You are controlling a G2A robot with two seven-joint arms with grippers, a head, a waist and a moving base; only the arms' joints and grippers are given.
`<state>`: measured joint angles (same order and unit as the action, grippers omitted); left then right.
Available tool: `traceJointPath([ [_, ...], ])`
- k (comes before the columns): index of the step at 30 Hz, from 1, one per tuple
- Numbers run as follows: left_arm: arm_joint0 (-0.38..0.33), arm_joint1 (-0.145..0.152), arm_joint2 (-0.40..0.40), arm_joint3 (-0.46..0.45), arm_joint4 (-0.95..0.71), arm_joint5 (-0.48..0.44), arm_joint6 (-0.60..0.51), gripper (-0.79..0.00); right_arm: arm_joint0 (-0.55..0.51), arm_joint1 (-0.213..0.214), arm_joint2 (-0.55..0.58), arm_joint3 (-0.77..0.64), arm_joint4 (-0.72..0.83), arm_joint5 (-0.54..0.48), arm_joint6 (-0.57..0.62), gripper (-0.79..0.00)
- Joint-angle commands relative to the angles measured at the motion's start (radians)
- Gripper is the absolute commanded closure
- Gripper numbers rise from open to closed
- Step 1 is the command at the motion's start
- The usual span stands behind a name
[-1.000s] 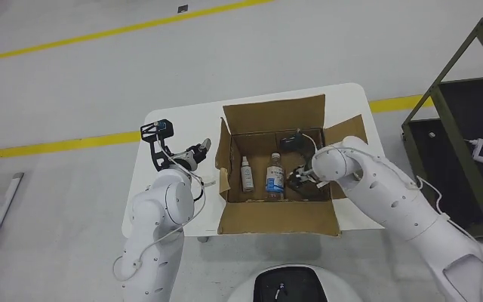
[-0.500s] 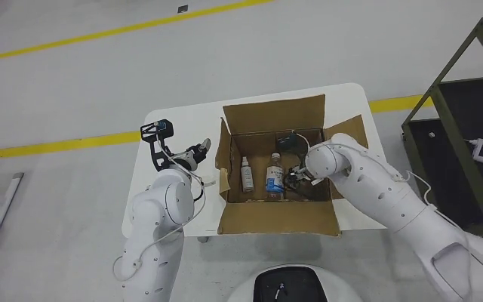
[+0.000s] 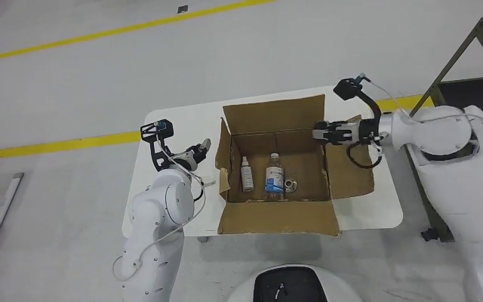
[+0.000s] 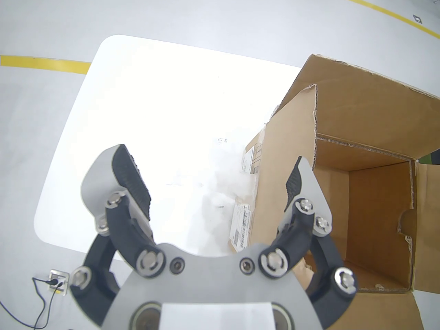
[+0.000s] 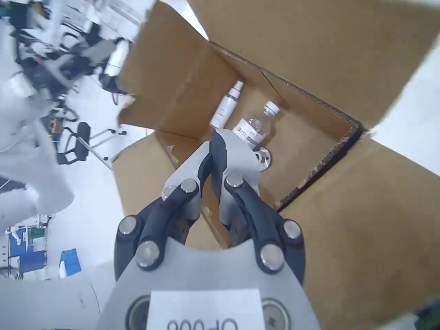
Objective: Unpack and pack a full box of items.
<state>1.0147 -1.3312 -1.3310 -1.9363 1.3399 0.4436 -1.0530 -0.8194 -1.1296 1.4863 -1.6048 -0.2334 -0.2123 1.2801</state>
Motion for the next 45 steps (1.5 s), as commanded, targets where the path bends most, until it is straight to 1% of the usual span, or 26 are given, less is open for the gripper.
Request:
traceJointPath([
  [1, 0.000, 0.000, 0.000, 0.000, 0.000, 0.000, 0.000, -0.785, -0.045, 0.012, 0.083, -0.022, 0.010, -0.036, 0.008, 0.000],
  [2, 0.000, 0.000, 0.000, 0.000, 0.000, 0.000, 0.000, -0.785, -0.065, 0.016, 0.104, -0.027, 0.035, -0.050, 0.013, 0.000],
  [12, 0.000, 0.000, 0.000, 0.000, 0.000, 0.000, 0.000, -0.785, -0.065, 0.016, 0.104, -0.027, 0.035, -0.050, 0.013, 0.000],
  [15, 0.000, 0.000, 0.000, 0.000, 0.000, 0.000, 0.000, -0.785, -0.115, 0.018, 0.100, -0.057, -0.013, -0.052, -0.074, 0.000],
  [21, 0.000, 0.000, 0.000, 0.000, 0.000, 0.000, 0.000, -0.785, -0.228, 0.015, 0.175, -0.103, 0.007, -0.099, -0.429, 0.000],
  [24, 0.000, 0.000, 0.000, 0.000, 0.000, 0.000, 0.000, -0.785, -0.297, 0.016, 0.231, -0.111, -0.050, -0.110, -0.586, 0.000],
  [26, 0.000, 0.000, 0.000, 0.000, 0.000, 0.000, 0.000, -0.785, -0.341, 0.016, 0.271, -0.102, -0.057, -0.092, -0.673, 0.000],
  [27, 0.000, 0.000, 0.000, 0.000, 0.000, 0.000, 0.000, -0.785, -0.361, 0.017, 0.300, -0.090, -0.082, -0.072, -0.710, 0.000],
  [28, 0.000, 0.000, 0.000, 0.000, 0.000, 0.000, 0.000, -0.785, -0.381, 0.020, 0.324, -0.086, -0.144, -0.057, -0.742, 0.000],
  [29, 0.000, 0.000, 0.000, 0.000, 0.000, 0.000, 0.000, -0.785, -0.401, 0.020, 0.334, -0.071, -0.149, -0.043, -0.767, 0.000],
  [30, 0.000, 0.000, 0.000, 0.000, 0.000, 0.000, 0.000, -0.785, -0.415, 0.018, 0.341, -0.050, -0.119, -0.036, -0.785, 0.000],
  [32, 0.000, 0.000, 0.000, 0.000, 0.000, 0.000, 0.000, -0.785, -0.438, 0.021, 0.346, -0.007, -0.170, -0.035, -0.800, 0.000],
  [34, 0.000, 0.000, 0.000, 0.000, 0.000, 0.000, 0.000, -0.785, -0.448, 0.016, 0.323, 0.046, -0.098, -0.045, -0.810, 0.000],
  [35, 0.000, 0.000, 0.000, 0.000, 0.000, 0.000, 0.000, -0.785, -0.448, 0.015, 0.308, 0.064, -0.089, -0.055, -0.804, 0.000],
  [36, 0.000, 0.000, 0.000, 0.000, 0.000, 0.000, 0.000, -0.785, -0.450, 0.015, 0.285, 0.074, -0.131, -0.071, -0.794, 0.000],
  [38, 0.000, 0.000, 0.000, 0.000, 0.000, 0.000, 0.000, -0.785, -0.439, 0.010, 0.234, 0.104, -0.102, -0.095, -0.788, 0.000],
  [40, 0.000, 0.000, 0.000, 0.000, 0.000, 0.000, 0.000, -0.785, -0.422, 0.007, 0.186, 0.115, -0.124, -0.125, -0.778, 0.000],
  [45, 0.000, 0.000, 0.000, 0.000, 0.000, 0.000, 0.000, -0.785, -0.391, -0.001, 0.096, 0.092, -0.089, -0.182, -0.755, 0.000],
])
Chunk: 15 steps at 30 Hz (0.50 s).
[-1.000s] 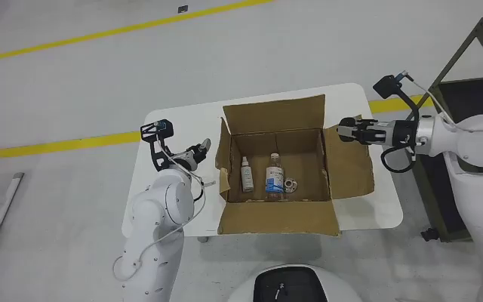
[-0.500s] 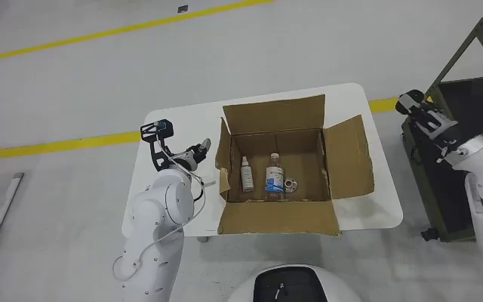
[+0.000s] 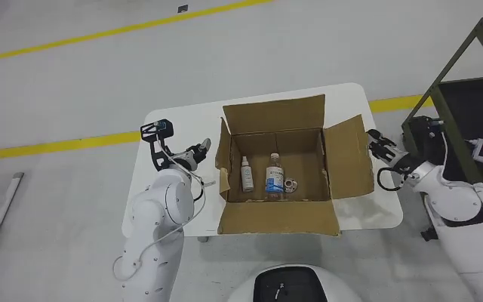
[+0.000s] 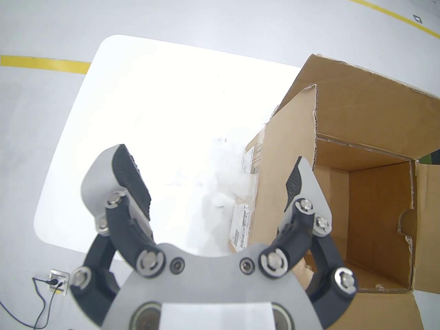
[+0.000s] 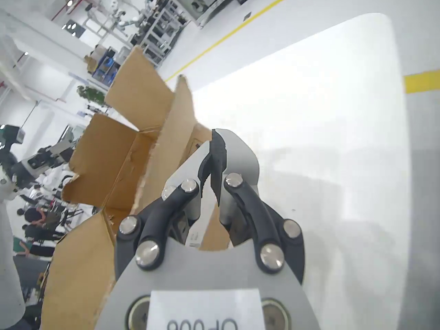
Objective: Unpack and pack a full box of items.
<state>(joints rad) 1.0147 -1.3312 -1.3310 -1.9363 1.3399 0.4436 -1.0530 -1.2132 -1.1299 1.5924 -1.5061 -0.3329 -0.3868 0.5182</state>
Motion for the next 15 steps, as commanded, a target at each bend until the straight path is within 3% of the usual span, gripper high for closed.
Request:
traceJointPath([
  [1, 0.000, 0.000, 0.000, 0.000, 0.000, 0.000, 0.000, -0.785, 0.007, -0.001, -0.023, -0.023, 0.018, -0.021, 0.017, 0.000],
  [9, 0.000, 0.000, 0.000, 0.000, 0.000, 0.000, 0.000, -0.785, 0.026, 0.002, -0.113, -0.122, 0.060, -0.084, 0.176, 0.000],
  [15, 0.000, 0.000, 0.000, 0.000, 0.000, 0.000, 0.000, -0.785, 0.076, 0.001, -0.211, -0.118, -0.017, -0.070, 0.280, 0.000],
])
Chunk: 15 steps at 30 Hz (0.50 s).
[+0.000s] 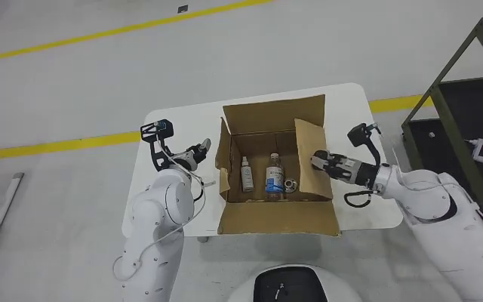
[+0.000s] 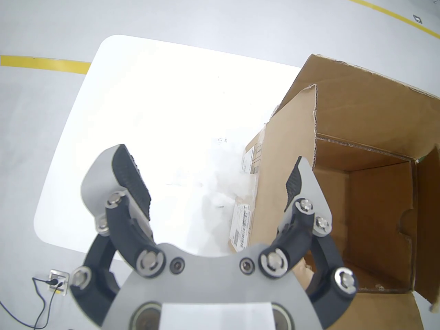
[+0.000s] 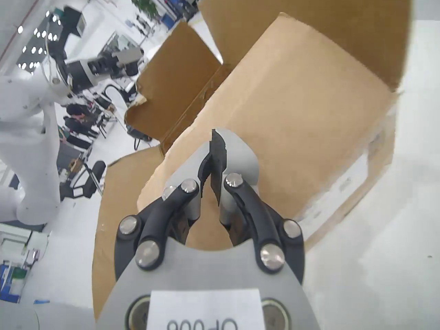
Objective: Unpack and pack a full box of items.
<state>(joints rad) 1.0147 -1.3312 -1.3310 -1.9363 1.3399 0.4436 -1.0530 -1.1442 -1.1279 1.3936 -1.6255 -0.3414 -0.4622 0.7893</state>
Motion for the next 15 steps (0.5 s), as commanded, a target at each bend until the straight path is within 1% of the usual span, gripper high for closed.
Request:
traceJointPath([
  [1, 0.000, 0.000, 0.000, 0.000, 0.000, 0.000, 0.000, -0.785, 0.013, -0.001, -0.025, 0.007, -0.009, 0.007, 0.021, 0.000],
  [5, 0.000, 0.000, 0.000, 0.000, 0.000, 0.000, 0.000, -0.785, 0.047, 0.000, -0.058, 0.035, -0.058, 0.055, 0.063, 0.000],
  [7, 0.000, 0.000, 0.000, 0.000, 0.000, 0.000, 0.000, -0.785, 0.055, -0.001, -0.070, 0.042, -0.037, 0.057, 0.066, 0.000],
  [9, 0.003, 0.000, -0.001, 0.001, -0.001, -0.002, 0.007, -0.785, 0.068, 0.001, -0.070, 0.043, -0.049, 0.065, 0.080, 0.000],
  [10, 0.014, 0.000, -0.002, 0.002, -0.010, -0.018, 0.036, -0.693, 0.069, 0.002, -0.071, 0.044, -0.039, 0.066, 0.078, 0.000],
  [11, 0.024, 0.001, 0.000, 0.003, -0.009, -0.051, 0.064, -0.311, 0.072, 0.003, -0.068, 0.044, -0.039, 0.070, 0.075, 0.000],
  [12, 0.032, 0.003, 0.000, 0.007, -0.001, -0.078, 0.085, 0.000, 0.076, 0.004, -0.064, 0.043, -0.044, 0.077, 0.071, 0.000],
  [15, 0.043, 0.004, 0.006, 0.024, 0.011, -0.129, 0.130, 0.000, 0.080, 0.006, -0.034, 0.036, -0.020, 0.100, 0.033, 0.000],
])
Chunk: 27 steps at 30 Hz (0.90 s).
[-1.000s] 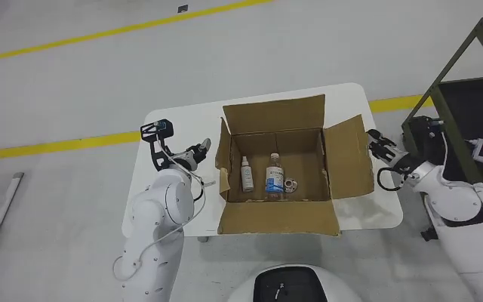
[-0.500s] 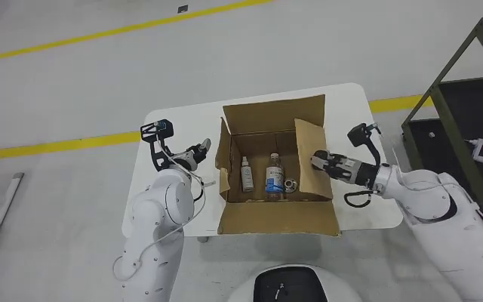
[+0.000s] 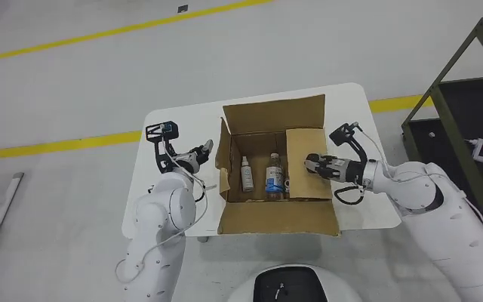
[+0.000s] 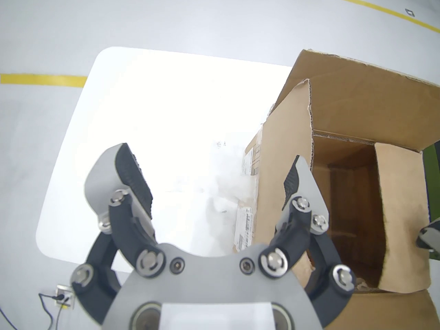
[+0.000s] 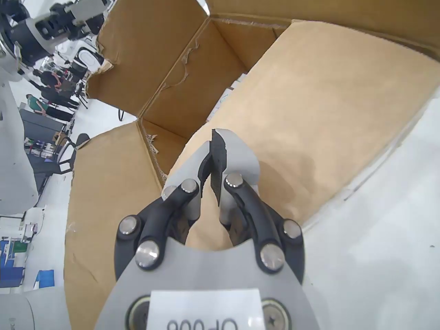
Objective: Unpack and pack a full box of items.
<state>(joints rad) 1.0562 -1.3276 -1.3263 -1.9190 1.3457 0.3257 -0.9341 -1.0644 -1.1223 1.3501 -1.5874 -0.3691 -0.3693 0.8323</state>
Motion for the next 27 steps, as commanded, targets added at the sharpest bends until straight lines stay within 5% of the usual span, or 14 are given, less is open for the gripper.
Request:
traceJointPath([
  [1, 0.002, 0.001, 0.007, 0.022, 0.023, -0.028, 0.024, 0.000, 0.002, 0.002, 0.025, -0.006, 0.015, 0.016, -0.027, 0.000],
  [15, -0.061, -0.016, 0.120, 0.168, -0.049, -0.208, 0.072, 0.000, 0.125, 0.000, 0.118, 0.167, 0.122, 0.247, -0.217, 0.000],
  [27, -0.089, -0.023, 0.185, 0.250, -0.101, -0.344, 0.043, 0.000, 0.390, -0.044, -0.019, 0.532, 0.335, 0.234, -0.165, 0.000],
])
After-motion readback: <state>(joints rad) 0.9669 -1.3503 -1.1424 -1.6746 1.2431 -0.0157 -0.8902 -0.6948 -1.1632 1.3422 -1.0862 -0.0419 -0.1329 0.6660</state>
